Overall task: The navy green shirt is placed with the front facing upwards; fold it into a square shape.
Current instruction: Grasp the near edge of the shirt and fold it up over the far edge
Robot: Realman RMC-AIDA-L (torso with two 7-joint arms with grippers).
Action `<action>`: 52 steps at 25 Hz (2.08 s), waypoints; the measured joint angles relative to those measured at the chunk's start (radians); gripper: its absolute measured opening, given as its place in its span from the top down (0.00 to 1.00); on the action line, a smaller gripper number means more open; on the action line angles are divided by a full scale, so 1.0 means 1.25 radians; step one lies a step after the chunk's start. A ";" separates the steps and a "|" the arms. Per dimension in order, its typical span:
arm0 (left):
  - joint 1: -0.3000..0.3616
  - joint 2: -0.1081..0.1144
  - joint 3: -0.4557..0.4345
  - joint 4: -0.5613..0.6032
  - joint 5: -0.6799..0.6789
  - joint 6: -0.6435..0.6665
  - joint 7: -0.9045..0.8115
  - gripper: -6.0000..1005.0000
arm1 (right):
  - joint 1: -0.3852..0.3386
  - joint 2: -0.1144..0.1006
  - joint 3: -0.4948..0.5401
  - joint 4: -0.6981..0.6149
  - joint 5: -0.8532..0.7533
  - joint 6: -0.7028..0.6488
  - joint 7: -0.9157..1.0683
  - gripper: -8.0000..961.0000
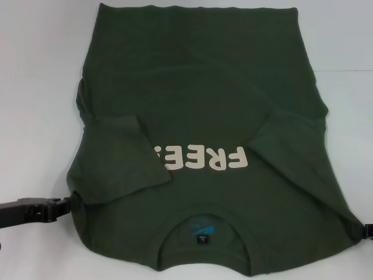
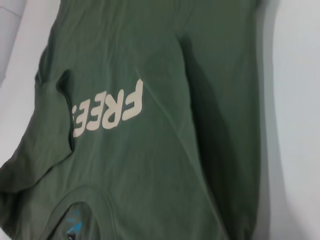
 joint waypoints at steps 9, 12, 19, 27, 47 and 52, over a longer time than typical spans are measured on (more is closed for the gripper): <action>0.015 0.010 -0.034 0.005 0.005 0.034 -0.059 0.96 | -0.038 0.000 0.083 0.006 0.002 -0.025 -0.078 0.94; 0.021 0.012 -0.047 0.004 0.005 0.062 -0.059 0.96 | -0.052 -0.001 0.105 0.003 0.002 -0.045 -0.099 0.94; 0.041 0.010 -0.049 0.004 0.006 0.139 -0.061 0.96 | -0.080 -0.010 0.135 0.001 0.002 -0.076 -0.154 0.93; 0.077 0.007 -0.050 0.001 0.007 0.208 -0.054 0.96 | -0.126 -0.014 0.165 0.001 -0.001 -0.149 -0.250 0.92; 0.049 0.025 -0.103 -0.020 -0.001 0.269 -0.053 0.96 | -0.143 -0.035 0.272 0.000 0.000 -0.242 -0.314 0.89; -0.038 0.054 -0.114 -0.070 -0.002 0.217 -0.064 0.96 | -0.075 -0.035 0.320 0.000 0.001 -0.218 -0.309 0.88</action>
